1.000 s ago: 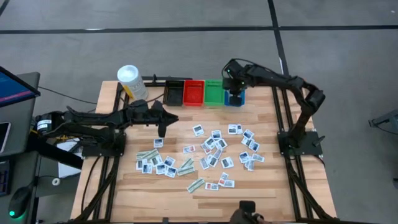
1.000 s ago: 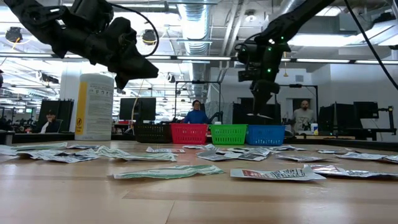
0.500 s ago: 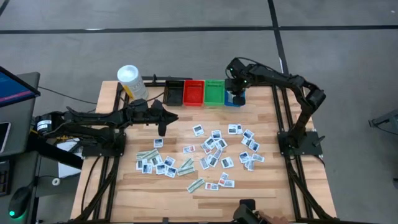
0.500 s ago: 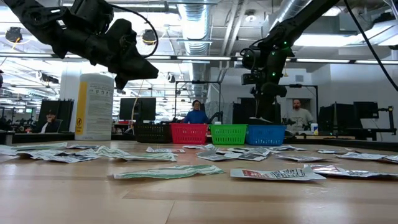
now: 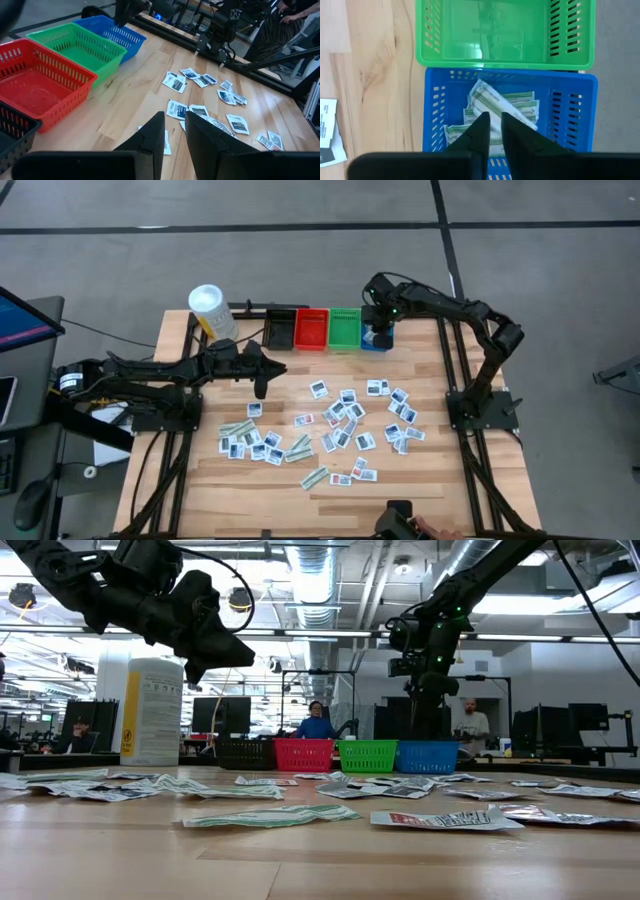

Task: Pick & Place First Aid Supplies
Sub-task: Put the bandage pack into the blue bin

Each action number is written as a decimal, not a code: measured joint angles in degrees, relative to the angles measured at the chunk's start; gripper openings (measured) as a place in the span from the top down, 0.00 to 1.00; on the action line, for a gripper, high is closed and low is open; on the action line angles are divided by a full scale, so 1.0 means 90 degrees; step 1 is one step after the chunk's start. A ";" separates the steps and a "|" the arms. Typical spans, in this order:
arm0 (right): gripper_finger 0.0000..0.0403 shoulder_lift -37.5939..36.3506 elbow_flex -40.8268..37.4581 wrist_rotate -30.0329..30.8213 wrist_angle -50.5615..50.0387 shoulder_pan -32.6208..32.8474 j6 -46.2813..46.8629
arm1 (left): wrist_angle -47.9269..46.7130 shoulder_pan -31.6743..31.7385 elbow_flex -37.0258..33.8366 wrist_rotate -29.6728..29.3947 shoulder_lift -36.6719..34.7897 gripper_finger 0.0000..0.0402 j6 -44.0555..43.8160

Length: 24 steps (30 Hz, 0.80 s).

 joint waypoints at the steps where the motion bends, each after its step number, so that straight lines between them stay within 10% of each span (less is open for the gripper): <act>1: 0.88 0.0000 0.0000 0.0000 0.0000 0.0000 0.0012 | 0.0000 0.0000 0.0000 0.0000 0.0000 0.81 -0.0002; 24: 0.82 0.0002 0.0000 -0.0117 0.0003 0.0521 0.0455 | 0.0000 -0.0010 0.0000 0.0220 0.0000 0.81 0.0000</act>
